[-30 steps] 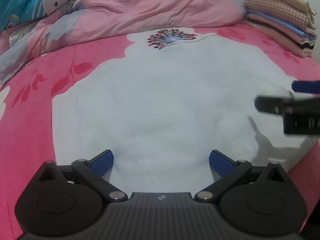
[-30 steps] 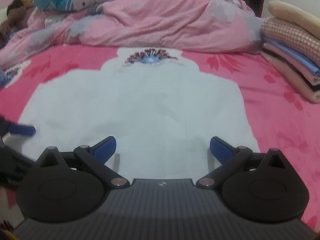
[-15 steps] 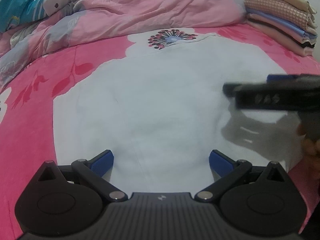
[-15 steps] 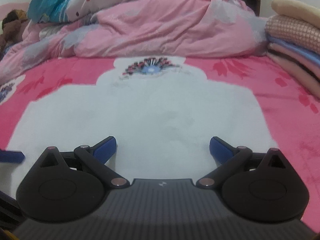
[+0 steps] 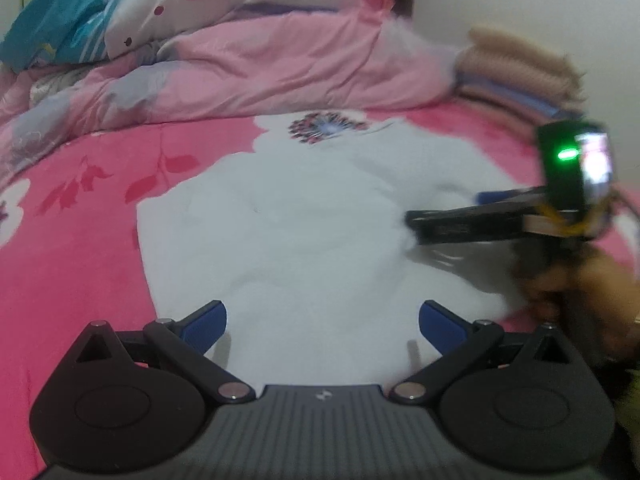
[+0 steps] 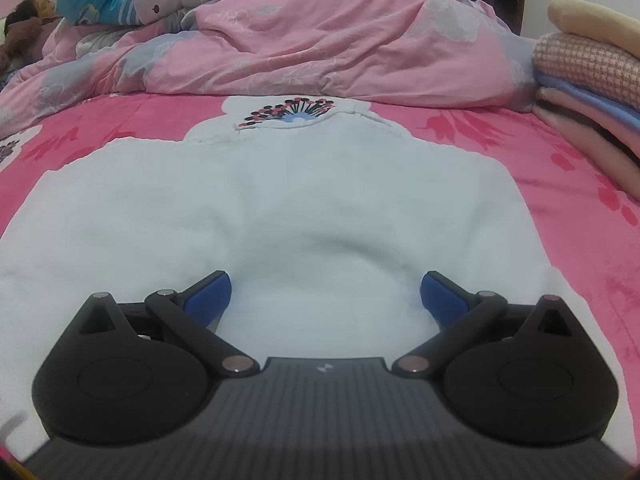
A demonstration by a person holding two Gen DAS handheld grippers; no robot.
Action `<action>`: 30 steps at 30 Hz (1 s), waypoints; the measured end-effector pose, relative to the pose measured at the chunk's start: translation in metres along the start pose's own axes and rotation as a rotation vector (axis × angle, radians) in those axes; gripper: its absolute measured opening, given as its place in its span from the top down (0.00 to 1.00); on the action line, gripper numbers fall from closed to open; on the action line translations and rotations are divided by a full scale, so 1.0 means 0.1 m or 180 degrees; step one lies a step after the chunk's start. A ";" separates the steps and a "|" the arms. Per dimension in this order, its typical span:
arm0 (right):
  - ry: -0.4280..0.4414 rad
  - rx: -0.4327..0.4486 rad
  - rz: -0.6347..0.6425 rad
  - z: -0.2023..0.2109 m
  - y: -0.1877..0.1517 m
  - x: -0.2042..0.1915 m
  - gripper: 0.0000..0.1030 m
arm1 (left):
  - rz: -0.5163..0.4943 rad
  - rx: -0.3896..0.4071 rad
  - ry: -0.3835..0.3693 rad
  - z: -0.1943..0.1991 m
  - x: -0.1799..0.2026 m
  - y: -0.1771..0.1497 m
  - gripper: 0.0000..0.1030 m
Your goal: Fold clothes
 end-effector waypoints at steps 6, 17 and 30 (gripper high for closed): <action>-0.0002 0.0037 0.0002 -0.01 0.00 -0.01 0.01 | -0.0004 -0.0102 -0.0651 0.16 0.13 -0.45 0.05; -0.0027 0.0068 0.0001 0.00 -0.01 -0.01 0.01 | 0.0857 -0.0312 -0.0946 -0.01 -0.22 -0.57 0.47; -0.0009 0.0102 -0.0021 0.01 -0.02 0.00 0.01 | 0.0782 -0.0063 -0.0419 0.20 -0.33 -0.51 0.42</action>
Point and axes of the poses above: each gripper's, at about its wrist camera, not at the fingertips, and z roughly against the way its jaws point, x to its right, y to its top, the point moved 7 cm from there along -z, roughly the way its jaws point, and after that the axes turned 14 degrees about -x, right-handed, at the moved point
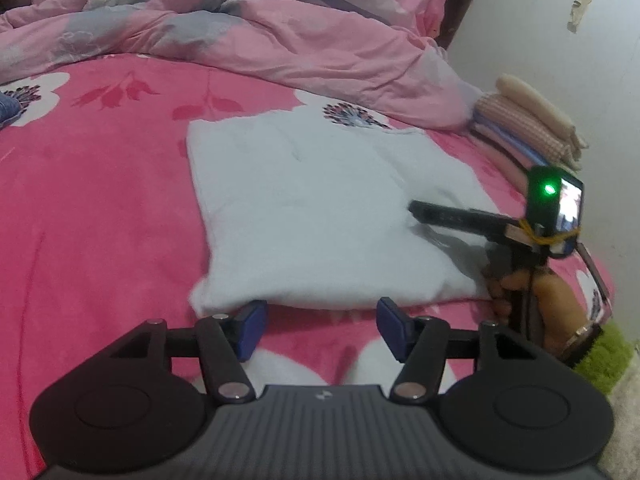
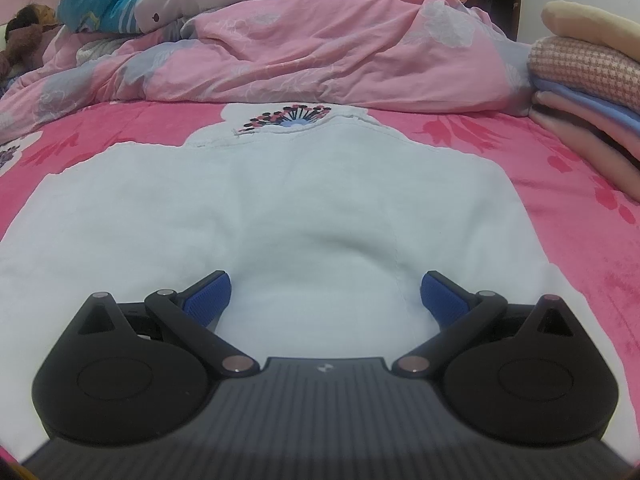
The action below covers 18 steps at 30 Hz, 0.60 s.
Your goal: Fold clothes
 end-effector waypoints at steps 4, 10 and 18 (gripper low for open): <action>-0.0005 0.0013 -0.0011 0.01 -0.01 0.00 0.01 | 0.0074 -0.0145 -0.0055 -0.09 0.06 -0.11 0.61; -0.0010 0.0029 -0.0024 0.02 -0.01 0.01 0.01 | 0.0676 -0.0083 -0.0409 -0.20 -0.12 -0.11 0.65; -0.0016 0.0032 -0.0024 0.02 -0.02 0.01 0.01 | 0.1337 0.0155 -0.0942 -0.31 -0.27 0.02 0.40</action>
Point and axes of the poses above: each gripper's, at about its wrist camera, not at the fingertips, and z roughly against the way its jaws point, x to its right, y to its top, the point moved 7 cm from there along -z, roughly the way its jaws point, and after that the axes turned 14 degrees about -x, right-handed, at the moved point
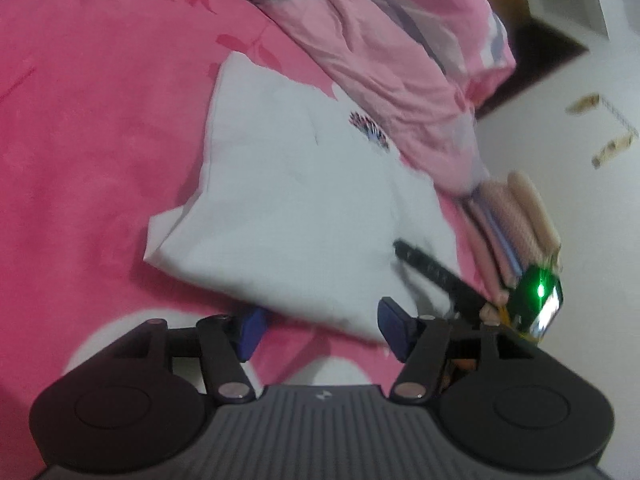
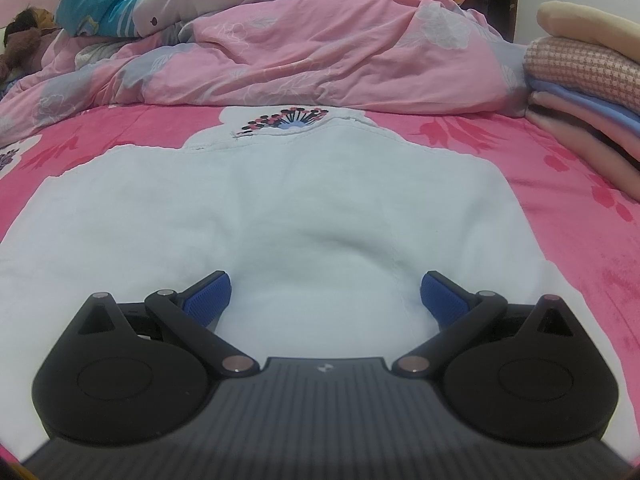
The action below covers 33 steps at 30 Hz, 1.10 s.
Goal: Fold clothes
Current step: 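Grasp the shirt side with the left gripper and lift it over the body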
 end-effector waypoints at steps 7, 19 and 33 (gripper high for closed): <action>-0.0002 0.0003 -0.0001 0.00 0.00 0.00 0.01 | 0.0023 0.0257 0.0100 -0.20 0.04 0.23 0.47; -0.0030 0.0004 0.0018 0.02 0.00 -0.01 0.01 | 0.0038 0.0532 0.0478 -0.42 0.09 0.65 0.95; 0.0220 0.0004 -0.0308 0.41 -0.08 0.38 0.02 | -0.1839 0.0442 0.0394 -0.78 1.47 0.70 0.97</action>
Point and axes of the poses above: each gripper's, at about its wrist camera, not at the fingertips, and z roughly against the way its jaws point, x to its right, y to its top, the point moved 7 cm from there along -z, roughly the way its jaws point, and after that the axes turned 14 degrees about -x, right-handed, at the moved point
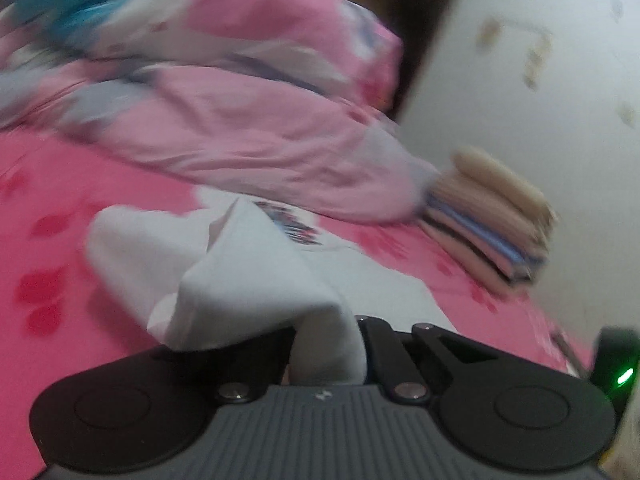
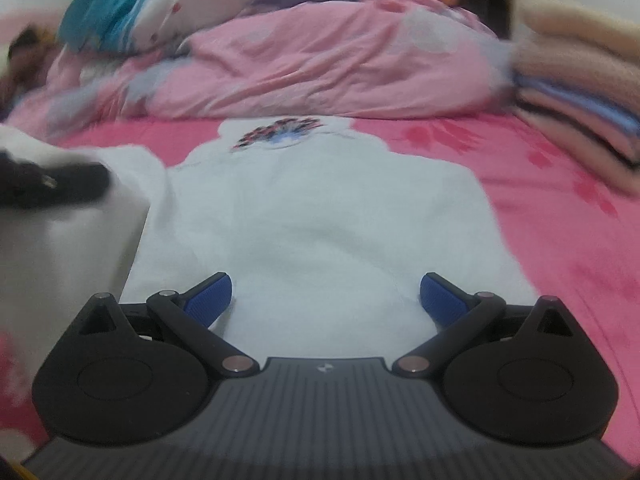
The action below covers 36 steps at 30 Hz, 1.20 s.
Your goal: Fold clothes
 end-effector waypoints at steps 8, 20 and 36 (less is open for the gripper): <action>0.0357 0.0195 -0.1107 0.54 -0.34 0.88 0.02 | -0.1262 -0.0656 0.0032 -0.68 0.88 -0.25 0.96; 0.0851 0.0402 -0.1523 0.64 -0.54 1.14 0.02 | -0.1916 -0.0690 0.0022 -0.75 1.25 -0.59 0.56; 0.1571 0.0060 -0.0735 0.70 -0.29 0.65 0.13 | -0.2104 -0.0630 -0.0050 -0.76 1.29 -0.70 0.44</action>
Point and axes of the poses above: each gripper's, at about its wrist camera, not at the fingertips, and z roughly against the way its jaws point, x to its right, y to its top, the point moved 7 cm from there along -z, roughly the way its jaws point, and after that the axes turned 14 degrees about -x, right-handed, at the moved point
